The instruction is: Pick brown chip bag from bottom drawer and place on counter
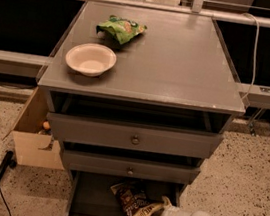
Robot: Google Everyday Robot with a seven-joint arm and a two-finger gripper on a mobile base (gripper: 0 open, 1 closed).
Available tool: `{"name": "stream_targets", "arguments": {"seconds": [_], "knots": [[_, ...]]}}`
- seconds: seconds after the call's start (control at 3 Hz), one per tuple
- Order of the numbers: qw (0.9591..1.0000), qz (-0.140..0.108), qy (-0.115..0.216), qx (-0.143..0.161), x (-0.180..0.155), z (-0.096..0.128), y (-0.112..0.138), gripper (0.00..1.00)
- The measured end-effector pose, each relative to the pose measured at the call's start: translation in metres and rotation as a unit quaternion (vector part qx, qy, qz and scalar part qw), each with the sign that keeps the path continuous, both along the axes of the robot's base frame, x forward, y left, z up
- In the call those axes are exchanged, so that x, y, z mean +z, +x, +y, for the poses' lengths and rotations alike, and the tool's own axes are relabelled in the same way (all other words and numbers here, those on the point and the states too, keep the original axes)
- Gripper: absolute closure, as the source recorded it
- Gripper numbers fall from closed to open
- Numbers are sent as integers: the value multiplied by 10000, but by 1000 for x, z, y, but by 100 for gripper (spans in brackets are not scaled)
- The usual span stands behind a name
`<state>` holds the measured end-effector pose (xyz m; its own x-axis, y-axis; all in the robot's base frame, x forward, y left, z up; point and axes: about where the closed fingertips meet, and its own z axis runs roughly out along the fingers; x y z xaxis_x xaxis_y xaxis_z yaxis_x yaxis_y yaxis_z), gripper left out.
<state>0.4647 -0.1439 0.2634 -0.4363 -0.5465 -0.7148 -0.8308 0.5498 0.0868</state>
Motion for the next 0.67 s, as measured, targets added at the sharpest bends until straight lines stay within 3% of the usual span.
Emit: {"name": "stream_targets", "arguments": {"seconds": [0.33,0.67], "knots": [[10000,0,2,0,0,0,0,0],[9997,-226,-38,-22,-10,0,4,0]]}}
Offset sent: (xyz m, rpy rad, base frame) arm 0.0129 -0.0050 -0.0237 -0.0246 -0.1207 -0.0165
